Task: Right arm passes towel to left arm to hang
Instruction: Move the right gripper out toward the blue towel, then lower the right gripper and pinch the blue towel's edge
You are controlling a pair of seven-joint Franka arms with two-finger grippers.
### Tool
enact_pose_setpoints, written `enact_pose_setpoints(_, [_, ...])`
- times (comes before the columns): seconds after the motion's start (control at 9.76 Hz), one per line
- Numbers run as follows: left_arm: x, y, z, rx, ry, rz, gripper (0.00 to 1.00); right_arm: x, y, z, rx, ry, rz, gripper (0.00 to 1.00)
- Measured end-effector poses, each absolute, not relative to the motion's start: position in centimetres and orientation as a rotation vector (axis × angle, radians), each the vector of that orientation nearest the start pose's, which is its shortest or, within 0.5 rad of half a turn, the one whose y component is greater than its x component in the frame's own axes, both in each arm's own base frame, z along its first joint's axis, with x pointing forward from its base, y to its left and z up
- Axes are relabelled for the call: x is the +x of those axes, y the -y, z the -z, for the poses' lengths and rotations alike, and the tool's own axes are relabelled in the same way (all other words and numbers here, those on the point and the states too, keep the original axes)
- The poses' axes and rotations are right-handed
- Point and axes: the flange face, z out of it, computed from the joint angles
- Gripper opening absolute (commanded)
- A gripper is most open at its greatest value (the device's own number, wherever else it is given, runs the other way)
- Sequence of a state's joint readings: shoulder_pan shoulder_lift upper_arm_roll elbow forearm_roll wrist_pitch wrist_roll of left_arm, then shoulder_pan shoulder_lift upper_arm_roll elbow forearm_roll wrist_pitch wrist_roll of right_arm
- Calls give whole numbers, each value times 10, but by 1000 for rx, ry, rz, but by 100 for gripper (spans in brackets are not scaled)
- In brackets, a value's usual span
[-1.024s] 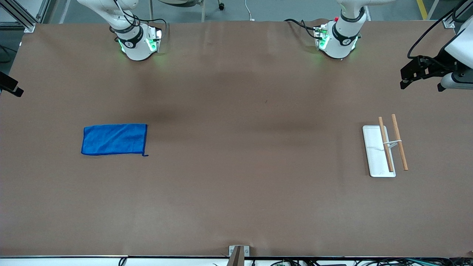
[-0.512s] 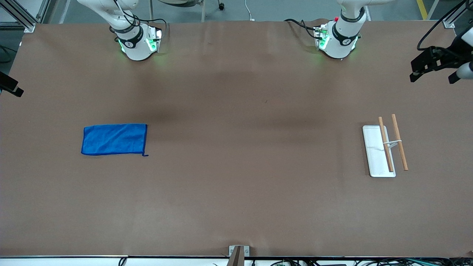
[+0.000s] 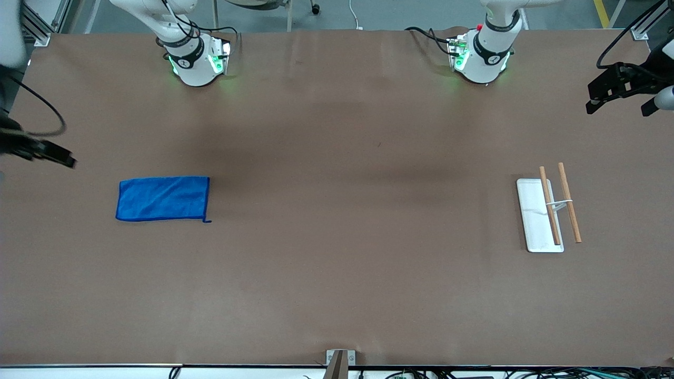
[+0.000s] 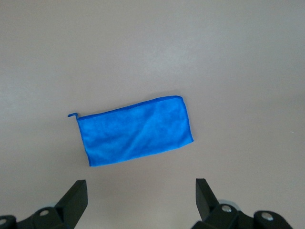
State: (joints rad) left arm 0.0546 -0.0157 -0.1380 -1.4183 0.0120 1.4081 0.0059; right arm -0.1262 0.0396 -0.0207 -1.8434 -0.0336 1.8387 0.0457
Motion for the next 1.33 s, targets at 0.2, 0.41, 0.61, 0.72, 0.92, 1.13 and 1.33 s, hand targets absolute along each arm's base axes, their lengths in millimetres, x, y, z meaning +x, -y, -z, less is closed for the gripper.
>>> enact_pose_setpoints(0.2, [540, 44, -673, -3133, -139, -39, 100, 556, 81, -398, -3161, -266, 5, 100])
enact_pose_setpoints(0.41, [551, 44, -656, -3135, -141, -83, 100, 536, 76, -305, -3164, -208, 47, 99])
enact_pose_setpoints(0.61, [554, 45, -651, -3136, -142, -95, 100, 527, 72, -242, -3164, -171, 26, 95])
enact_pose_setpoints(0.72, [554, 45, -652, -3136, -143, -93, 100, 525, 71, -222, -3165, -142, 17, 93])
enact_pose_setpoints(0.92, [554, 46, -653, -3136, -144, -89, 100, 516, 70, -197, -3165, -73, -22, 87])
enact_pose_setpoints(1.13, [554, 45, -659, -3138, -145, -66, 100, 512, 70, -186, -3165, -52, -23, 70])
enact_pose_setpoints(1.33, [553, 45, -666, -3138, -146, -44, 100, 508, 70, -176, -3164, -49, -39, 30])
